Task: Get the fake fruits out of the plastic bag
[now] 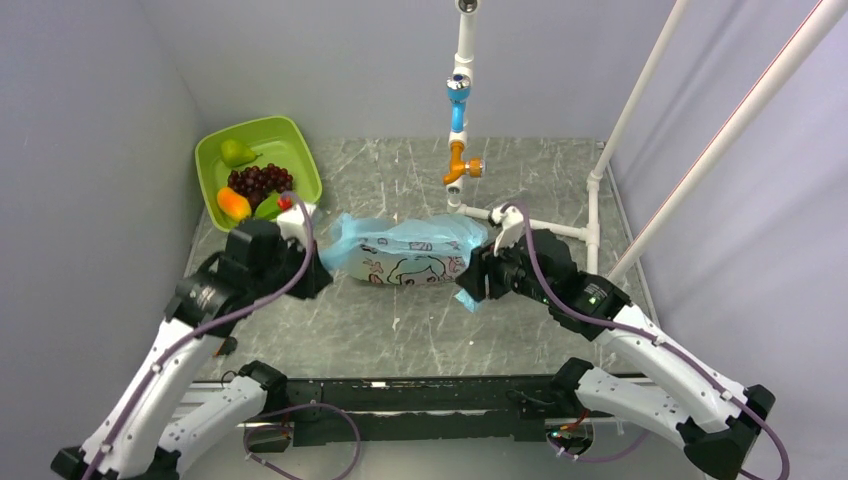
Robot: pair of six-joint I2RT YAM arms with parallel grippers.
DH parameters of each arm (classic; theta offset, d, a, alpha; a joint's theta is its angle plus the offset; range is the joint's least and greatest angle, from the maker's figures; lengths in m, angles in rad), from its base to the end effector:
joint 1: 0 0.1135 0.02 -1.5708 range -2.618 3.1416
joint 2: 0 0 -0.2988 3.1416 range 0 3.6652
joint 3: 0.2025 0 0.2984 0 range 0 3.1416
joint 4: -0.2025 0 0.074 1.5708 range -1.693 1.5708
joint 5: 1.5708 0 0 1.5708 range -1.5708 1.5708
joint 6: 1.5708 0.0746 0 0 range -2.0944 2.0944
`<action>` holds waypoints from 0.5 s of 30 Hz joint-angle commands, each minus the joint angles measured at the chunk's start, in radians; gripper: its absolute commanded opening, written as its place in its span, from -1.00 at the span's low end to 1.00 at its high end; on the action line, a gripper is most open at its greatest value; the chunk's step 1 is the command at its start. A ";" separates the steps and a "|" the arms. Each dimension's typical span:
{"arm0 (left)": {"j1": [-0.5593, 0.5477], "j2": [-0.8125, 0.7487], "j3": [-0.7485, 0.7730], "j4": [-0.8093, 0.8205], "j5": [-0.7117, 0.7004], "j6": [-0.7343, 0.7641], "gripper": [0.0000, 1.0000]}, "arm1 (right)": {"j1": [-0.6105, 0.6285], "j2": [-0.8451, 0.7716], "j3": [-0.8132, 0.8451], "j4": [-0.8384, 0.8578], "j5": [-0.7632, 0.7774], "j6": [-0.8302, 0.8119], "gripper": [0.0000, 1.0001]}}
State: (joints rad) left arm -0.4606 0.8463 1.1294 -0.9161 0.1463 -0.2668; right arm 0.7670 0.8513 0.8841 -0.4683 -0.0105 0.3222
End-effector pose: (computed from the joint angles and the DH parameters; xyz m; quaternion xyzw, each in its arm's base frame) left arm 0.1788 -0.1009 0.3891 0.1190 0.8823 -0.2213 0.3980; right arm 0.1780 0.1727 0.3451 -0.1887 0.8218 0.2823 0.4576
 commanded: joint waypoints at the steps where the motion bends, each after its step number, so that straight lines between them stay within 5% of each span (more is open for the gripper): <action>1: 0.001 -0.186 -0.153 0.090 0.180 -0.143 -1.00 | 0.027 -0.054 -0.001 -0.100 -0.100 -0.020 0.29; 5: 0.002 -0.294 -0.195 0.086 0.176 -0.202 -1.00 | 0.034 -0.029 0.120 -0.153 -0.037 -0.081 0.54; 10: 0.001 -0.306 -0.162 0.057 0.163 -0.208 -1.00 | 0.087 0.095 0.287 -0.141 0.081 -0.131 0.59; 15: 0.002 -0.300 -0.159 0.036 0.188 -0.205 -1.00 | 0.223 0.154 0.347 0.004 0.071 -0.186 0.74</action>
State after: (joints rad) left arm -0.4614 0.5419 0.9443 -0.8974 0.2996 -0.4557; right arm 0.8948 0.9730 1.1797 -0.5869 0.0334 0.2180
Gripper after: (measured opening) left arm 0.012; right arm 0.840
